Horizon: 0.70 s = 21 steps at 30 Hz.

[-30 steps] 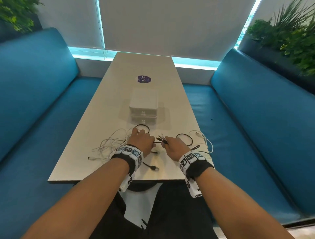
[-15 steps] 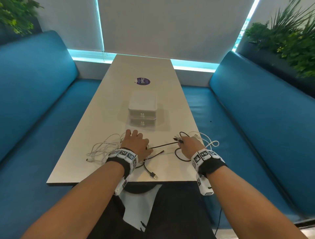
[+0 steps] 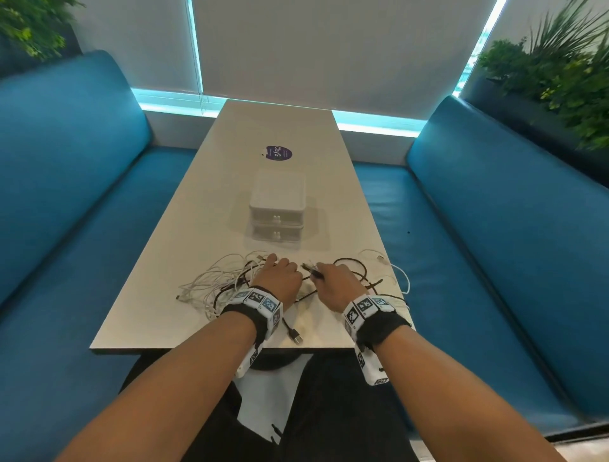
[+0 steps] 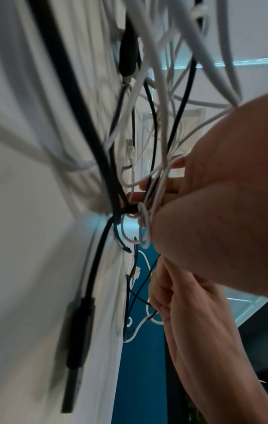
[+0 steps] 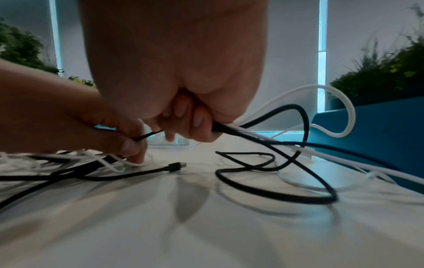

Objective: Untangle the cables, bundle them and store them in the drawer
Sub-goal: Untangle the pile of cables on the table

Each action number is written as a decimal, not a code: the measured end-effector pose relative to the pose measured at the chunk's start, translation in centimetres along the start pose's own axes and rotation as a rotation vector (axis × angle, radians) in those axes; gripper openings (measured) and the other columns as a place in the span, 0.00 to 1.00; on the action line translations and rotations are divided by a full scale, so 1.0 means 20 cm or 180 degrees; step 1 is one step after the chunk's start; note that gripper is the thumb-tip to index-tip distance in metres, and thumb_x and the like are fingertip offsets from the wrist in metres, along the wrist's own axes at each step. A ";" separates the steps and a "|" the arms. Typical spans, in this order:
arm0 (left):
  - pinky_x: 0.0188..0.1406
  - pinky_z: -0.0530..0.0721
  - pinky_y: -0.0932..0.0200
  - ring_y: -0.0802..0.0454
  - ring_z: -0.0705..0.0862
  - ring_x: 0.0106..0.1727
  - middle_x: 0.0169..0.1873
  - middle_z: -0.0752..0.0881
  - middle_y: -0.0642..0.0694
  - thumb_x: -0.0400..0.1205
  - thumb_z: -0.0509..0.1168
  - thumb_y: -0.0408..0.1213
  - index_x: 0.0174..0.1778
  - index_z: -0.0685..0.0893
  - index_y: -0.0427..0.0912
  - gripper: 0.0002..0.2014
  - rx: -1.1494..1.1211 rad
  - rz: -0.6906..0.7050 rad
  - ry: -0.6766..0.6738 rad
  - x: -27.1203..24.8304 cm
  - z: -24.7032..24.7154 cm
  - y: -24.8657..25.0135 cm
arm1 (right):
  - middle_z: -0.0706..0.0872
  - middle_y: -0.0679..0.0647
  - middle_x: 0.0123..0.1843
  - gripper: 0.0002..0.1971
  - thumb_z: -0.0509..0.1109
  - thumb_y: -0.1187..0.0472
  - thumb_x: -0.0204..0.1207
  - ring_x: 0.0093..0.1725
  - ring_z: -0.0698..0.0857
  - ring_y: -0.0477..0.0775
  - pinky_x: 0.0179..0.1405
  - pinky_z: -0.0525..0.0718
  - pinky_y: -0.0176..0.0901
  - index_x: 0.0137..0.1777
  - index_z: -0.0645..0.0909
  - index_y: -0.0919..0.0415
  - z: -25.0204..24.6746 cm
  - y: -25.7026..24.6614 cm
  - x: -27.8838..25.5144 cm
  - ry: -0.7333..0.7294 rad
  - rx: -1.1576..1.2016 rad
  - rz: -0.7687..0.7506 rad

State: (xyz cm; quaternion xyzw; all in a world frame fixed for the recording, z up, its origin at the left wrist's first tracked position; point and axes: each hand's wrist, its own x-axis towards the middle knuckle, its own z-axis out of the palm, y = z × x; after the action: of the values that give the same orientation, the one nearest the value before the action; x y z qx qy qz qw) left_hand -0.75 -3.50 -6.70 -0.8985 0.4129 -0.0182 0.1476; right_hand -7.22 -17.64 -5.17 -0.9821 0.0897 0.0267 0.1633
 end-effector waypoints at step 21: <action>0.58 0.68 0.45 0.44 0.77 0.48 0.48 0.83 0.47 0.92 0.50 0.47 0.63 0.74 0.51 0.11 -0.0681 -0.0071 0.0724 -0.01 -0.01 -0.09 | 0.88 0.63 0.52 0.17 0.60 0.49 0.85 0.50 0.85 0.64 0.47 0.82 0.50 0.60 0.83 0.61 -0.12 0.09 0.03 0.0146 0.0268 0.0568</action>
State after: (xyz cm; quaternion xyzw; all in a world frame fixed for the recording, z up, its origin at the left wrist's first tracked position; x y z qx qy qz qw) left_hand 0.43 -2.33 -6.09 -0.9058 0.4166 -0.0774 0.0031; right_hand -6.84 -20.19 -3.59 -0.9628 0.1815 0.0149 0.1994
